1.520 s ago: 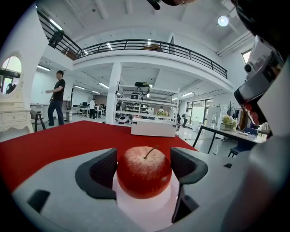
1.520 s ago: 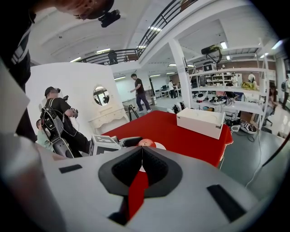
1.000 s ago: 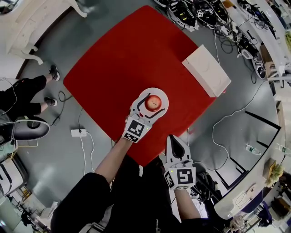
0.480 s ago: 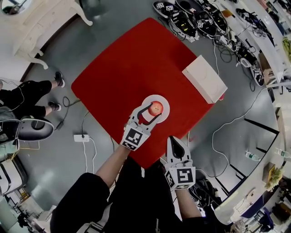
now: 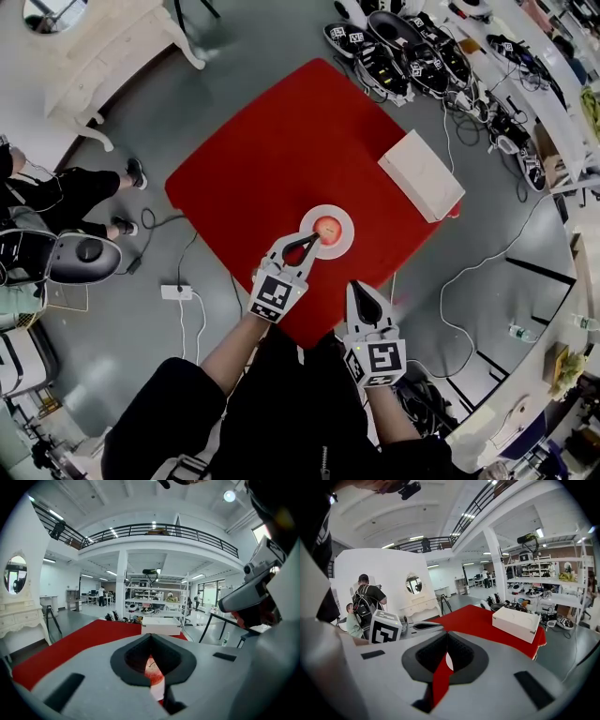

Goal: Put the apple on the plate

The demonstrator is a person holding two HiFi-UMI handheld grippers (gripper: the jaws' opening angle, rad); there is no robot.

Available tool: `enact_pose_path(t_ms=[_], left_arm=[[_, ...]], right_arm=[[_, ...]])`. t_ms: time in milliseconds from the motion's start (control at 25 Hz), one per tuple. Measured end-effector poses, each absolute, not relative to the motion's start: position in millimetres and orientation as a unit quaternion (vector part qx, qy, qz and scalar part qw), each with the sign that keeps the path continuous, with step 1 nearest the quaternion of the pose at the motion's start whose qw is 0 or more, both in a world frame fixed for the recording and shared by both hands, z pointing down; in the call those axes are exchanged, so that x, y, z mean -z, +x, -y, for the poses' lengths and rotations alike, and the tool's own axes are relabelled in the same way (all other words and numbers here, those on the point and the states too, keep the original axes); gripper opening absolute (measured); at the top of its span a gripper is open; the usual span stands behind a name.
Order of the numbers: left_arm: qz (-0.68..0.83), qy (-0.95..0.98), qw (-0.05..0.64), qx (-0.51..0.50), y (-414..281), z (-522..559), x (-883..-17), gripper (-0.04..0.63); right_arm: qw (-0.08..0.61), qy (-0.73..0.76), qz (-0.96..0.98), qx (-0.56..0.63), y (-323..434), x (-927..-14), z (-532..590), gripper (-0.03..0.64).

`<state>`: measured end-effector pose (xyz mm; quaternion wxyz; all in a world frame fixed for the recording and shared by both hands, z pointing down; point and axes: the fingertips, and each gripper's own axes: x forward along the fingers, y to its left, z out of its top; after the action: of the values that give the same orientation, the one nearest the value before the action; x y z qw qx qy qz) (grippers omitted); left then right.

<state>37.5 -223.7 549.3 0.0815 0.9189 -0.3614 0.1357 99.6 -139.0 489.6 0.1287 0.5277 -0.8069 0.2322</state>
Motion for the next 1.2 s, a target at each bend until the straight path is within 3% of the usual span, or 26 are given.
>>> enact_pose_path(t_ms=[600, 1200], left_arm=[[0.371, 0.918, 0.106, -0.092, 22, 161, -427, 0.006], [0.381, 0.918, 0.081, -0.081, 17, 149, -400, 0.006]], right_arm=[[0.101, 0.506, 0.831, -0.208, 94, -431, 122, 0.011], [0.091, 0.481, 0.854, -0.176, 73, -402, 120, 0.011]])
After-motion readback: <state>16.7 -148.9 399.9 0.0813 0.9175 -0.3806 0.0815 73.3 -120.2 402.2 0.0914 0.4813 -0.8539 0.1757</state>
